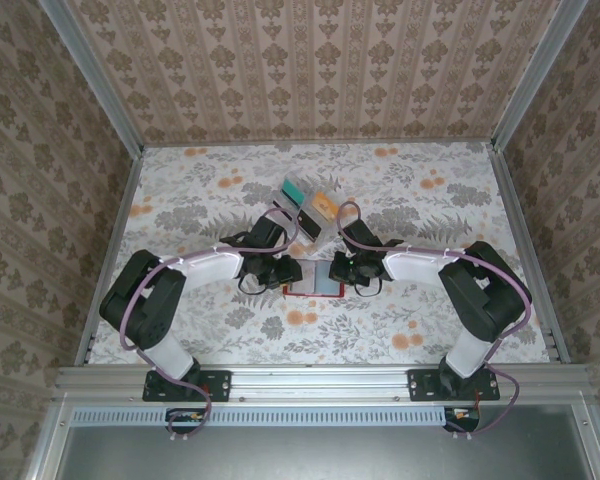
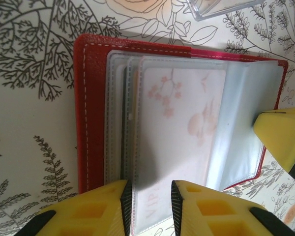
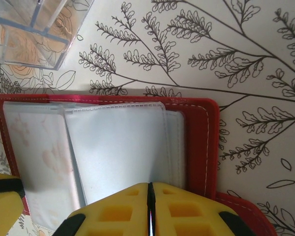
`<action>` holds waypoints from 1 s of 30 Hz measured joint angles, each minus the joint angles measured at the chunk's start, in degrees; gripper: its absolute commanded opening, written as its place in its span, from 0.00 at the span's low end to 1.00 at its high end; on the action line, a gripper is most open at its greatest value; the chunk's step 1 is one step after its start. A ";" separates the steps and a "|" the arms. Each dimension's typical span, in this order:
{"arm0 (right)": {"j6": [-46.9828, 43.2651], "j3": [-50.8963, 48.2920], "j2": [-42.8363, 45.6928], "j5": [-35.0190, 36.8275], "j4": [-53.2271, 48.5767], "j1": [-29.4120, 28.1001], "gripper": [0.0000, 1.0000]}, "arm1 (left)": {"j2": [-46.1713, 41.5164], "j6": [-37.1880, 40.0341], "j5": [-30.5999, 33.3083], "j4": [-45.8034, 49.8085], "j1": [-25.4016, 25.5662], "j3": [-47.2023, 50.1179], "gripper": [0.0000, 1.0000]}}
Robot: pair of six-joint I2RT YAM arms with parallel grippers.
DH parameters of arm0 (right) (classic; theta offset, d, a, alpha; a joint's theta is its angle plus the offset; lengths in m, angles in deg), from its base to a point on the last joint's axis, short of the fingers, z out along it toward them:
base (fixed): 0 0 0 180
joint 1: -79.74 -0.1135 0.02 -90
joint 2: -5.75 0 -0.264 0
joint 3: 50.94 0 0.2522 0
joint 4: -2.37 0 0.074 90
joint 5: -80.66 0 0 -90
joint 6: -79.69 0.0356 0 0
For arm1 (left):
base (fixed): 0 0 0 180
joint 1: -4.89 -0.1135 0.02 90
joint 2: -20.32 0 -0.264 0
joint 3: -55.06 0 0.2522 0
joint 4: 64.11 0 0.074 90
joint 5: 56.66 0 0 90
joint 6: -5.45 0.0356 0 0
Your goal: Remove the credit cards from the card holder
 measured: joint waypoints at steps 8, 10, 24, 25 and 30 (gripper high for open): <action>0.00 0.15 -0.22 -0.02 0.02 0.00 0.13 | -0.02 0.00 -1.73 -1.05 0.00 0.00 0.29; 0.00 0.15 -0.22 -0.02 0.02 0.00 0.13 | -0.02 0.00 -2.40 -1.81 0.00 0.00 0.29; 0.17 -0.37 1.88 0.28 -0.42 0.00 0.19 | -0.02 -0.04 -7.17 -7.76 2.32 0.00 0.38; 0.20 -0.63 2.93 0.52 -0.48 0.00 0.19 | -0.02 -0.07 -7.30 -8.11 2.64 0.00 0.38; 0.48 -2.23 9.09 2.69 -0.42 0.26 0.23 | 0.09 -0.94 -8.20 -10.62 3.76 0.00 0.40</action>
